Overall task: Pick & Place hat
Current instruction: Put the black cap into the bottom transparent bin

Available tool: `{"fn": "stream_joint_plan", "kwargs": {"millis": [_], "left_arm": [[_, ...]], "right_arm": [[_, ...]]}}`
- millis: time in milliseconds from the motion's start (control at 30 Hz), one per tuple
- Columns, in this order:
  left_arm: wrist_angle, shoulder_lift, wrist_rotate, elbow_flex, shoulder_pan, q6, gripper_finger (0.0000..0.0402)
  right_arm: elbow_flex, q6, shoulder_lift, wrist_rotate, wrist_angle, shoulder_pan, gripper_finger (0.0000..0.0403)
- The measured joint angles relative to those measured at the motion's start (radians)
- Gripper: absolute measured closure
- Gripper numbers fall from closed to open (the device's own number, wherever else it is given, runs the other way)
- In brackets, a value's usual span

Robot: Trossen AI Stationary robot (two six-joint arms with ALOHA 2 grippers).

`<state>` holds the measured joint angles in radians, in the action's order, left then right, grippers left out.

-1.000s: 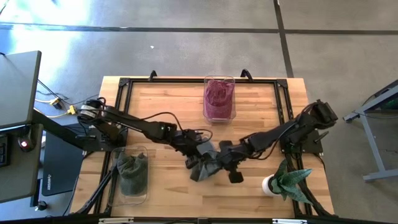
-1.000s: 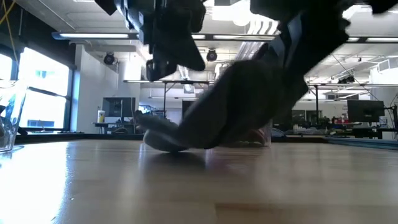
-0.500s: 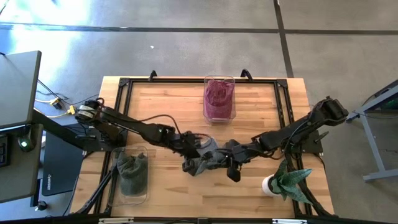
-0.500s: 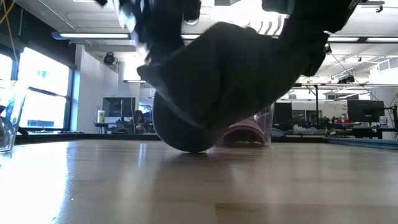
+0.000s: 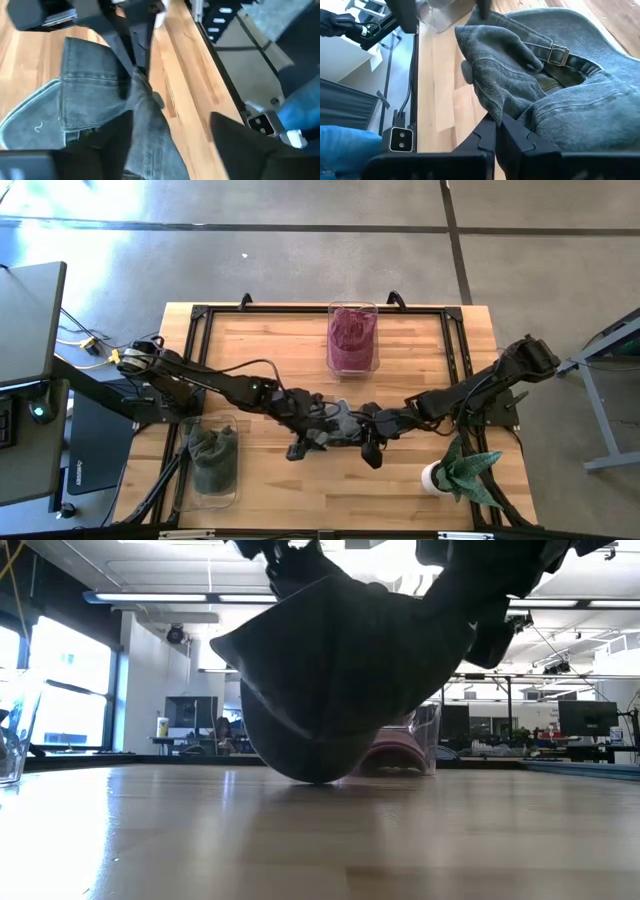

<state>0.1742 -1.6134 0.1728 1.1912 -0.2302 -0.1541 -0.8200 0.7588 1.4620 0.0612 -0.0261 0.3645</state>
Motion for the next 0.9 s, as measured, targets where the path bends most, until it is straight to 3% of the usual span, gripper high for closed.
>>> {"fn": "stream_joint_plan", "kwargs": {"millis": [133, 300, 433, 600, 767, 900], "left_arm": [[0.052, -0.05, -0.027, -0.006, -0.009, -0.063, 0.0088], [0.068, -0.088, -0.03, -0.001, -0.06, -0.105, 0.0088], [0.073, -0.087, -0.069, 0.0, -0.091, -0.166, 0.0133], [0.091, -0.088, -0.091, 0.0, -0.091, -0.172, 0.0218], [0.089, -0.088, -0.052, 0.0, -0.09, -0.16, 0.03], [0.094, -0.084, -0.047, 0.0, -0.089, -0.05, 0.0361]], "right_arm": [[0.0, -0.014, 0.0, -0.003, -0.002, 0.0, 0.0398], [0.0, -0.012, -0.011, -0.009, -0.001, -0.01, 0.0398], [0.0, -0.032, -0.037, -0.01, -0.003, -0.027, 0.0398], [-0.001, -0.038, -0.053, -0.036, 0.001, -0.053, 0.0396], [-0.001, -0.042, -0.056, -0.124, -0.011, -0.066, 0.0399], [-0.001, -0.034, -0.056, -0.244, -0.06, -0.064, 0.0394]]}}
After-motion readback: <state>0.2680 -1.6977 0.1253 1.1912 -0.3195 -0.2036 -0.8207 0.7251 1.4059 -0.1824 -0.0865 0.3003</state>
